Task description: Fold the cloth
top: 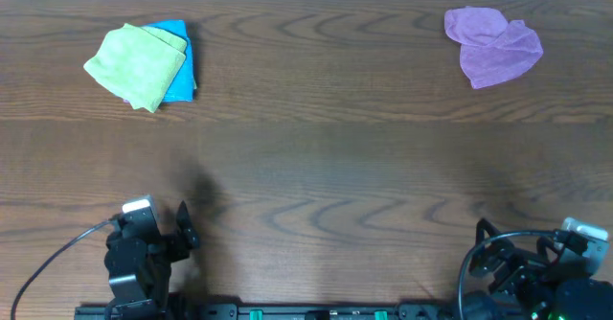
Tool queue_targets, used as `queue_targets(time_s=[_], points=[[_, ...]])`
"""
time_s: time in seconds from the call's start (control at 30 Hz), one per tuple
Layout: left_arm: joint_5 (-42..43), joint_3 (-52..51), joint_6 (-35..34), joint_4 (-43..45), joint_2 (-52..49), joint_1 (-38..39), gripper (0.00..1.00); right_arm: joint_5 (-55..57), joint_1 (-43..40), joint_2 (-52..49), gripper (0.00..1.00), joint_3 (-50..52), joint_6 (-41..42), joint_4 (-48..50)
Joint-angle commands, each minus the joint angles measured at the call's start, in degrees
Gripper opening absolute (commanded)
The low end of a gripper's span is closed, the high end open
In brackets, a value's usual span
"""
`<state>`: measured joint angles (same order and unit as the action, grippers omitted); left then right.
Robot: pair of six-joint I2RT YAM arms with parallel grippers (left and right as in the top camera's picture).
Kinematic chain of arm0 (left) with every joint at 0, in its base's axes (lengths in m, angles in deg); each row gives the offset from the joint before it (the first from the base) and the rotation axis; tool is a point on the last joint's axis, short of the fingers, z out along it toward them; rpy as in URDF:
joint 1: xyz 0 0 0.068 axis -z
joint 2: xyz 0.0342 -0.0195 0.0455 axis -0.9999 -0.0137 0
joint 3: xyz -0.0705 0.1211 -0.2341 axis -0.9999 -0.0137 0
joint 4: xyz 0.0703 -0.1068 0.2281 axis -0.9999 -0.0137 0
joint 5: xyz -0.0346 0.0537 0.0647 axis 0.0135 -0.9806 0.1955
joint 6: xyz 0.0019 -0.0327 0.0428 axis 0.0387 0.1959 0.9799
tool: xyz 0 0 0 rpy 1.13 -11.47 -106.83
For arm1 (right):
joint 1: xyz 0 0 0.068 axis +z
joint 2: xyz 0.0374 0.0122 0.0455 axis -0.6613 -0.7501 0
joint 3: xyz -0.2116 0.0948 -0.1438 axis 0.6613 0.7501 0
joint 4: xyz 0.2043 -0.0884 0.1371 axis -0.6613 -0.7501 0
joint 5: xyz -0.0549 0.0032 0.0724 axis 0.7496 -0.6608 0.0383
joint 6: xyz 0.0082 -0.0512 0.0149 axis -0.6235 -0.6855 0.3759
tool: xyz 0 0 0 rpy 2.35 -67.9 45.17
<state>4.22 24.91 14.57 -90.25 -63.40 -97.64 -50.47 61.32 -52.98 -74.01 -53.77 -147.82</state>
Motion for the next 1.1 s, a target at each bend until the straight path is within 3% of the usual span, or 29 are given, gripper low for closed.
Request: queue_targets(time_s=[0.0,0.17,1.07], points=[[-4.37,-0.61,1.09,-0.98,0.74,2.58,0.95,0.55,-0.57,0.2,0.99,-0.09,0.72,-0.04],[-9.57,-0.79,1.07,-3.48,0.74,6.54,0.95,0.55,-0.57,0.2,0.99,-0.09,0.7,-0.04],[-9.75,-3.52,1.64,-4.85,0.72,6.69,0.95,0.55,-0.57,0.2,0.99,-0.09,0.72,-0.04]])
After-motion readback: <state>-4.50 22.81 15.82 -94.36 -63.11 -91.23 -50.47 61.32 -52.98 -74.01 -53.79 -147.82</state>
